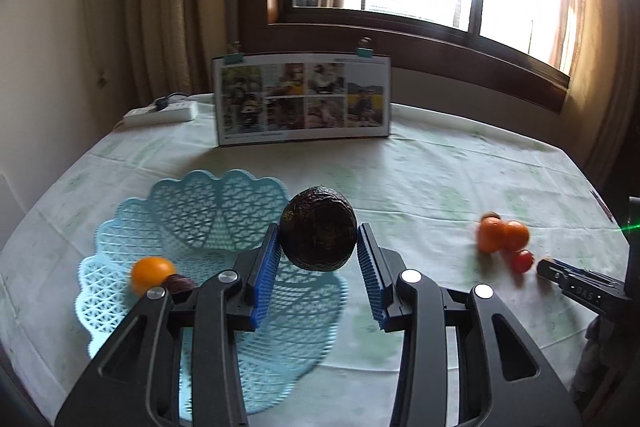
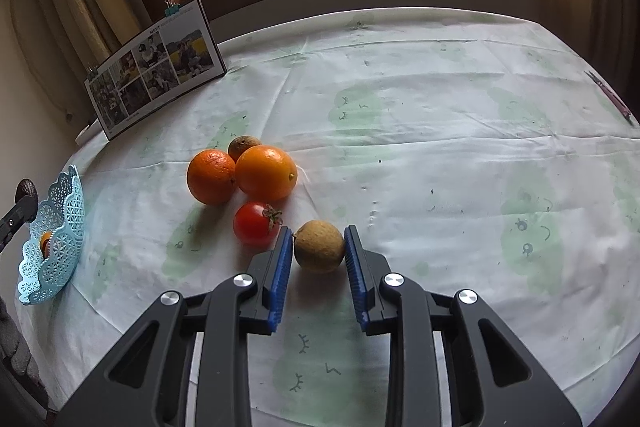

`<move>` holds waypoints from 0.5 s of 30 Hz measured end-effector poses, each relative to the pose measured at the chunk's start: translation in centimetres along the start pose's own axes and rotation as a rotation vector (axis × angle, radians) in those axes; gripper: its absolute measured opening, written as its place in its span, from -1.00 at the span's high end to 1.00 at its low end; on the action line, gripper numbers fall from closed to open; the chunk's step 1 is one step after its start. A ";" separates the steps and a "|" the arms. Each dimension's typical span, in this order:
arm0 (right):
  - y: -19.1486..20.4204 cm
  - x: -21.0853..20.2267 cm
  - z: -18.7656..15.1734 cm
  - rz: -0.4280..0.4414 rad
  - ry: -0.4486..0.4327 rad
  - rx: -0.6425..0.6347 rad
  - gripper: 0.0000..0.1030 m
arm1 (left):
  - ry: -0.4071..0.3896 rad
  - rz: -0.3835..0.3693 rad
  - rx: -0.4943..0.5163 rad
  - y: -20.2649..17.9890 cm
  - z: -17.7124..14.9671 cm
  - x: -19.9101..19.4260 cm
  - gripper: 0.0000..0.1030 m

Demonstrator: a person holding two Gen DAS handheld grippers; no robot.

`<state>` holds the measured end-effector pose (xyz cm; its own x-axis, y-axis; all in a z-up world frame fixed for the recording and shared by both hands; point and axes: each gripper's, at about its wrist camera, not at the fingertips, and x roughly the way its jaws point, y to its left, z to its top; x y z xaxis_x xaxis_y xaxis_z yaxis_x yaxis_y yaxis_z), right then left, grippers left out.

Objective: Organize fruits
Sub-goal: 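Carry the dark fruit into the blue basket and open the left tool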

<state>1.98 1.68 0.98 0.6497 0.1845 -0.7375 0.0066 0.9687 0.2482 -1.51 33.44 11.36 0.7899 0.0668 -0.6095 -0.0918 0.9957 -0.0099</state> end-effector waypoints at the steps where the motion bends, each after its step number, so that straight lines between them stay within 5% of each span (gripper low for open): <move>1: 0.0 0.1 0.0 -0.002 0.003 -0.002 0.47 | -0.001 0.008 -0.007 0.5 -0.1 0.0 0.22; 9: 0.4 0.2 0.0 -0.027 0.010 -0.023 0.46 | -0.017 0.065 -0.041 3.1 -0.5 -0.6 0.16; 12: 0.6 0.2 0.0 -0.039 0.008 -0.030 0.48 | -0.031 0.081 -0.056 3.9 -0.4 -0.9 -0.37; 15: 0.8 -0.3 -0.1 -0.049 -0.006 -0.026 0.48 | -0.059 0.110 -0.063 4.6 -0.5 -1.5 -0.41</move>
<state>1.74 2.37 1.35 0.6535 0.1357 -0.7446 0.0191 0.9805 0.1954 -3.42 37.94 11.83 0.8075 0.1805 -0.5616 -0.2158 0.9764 0.0037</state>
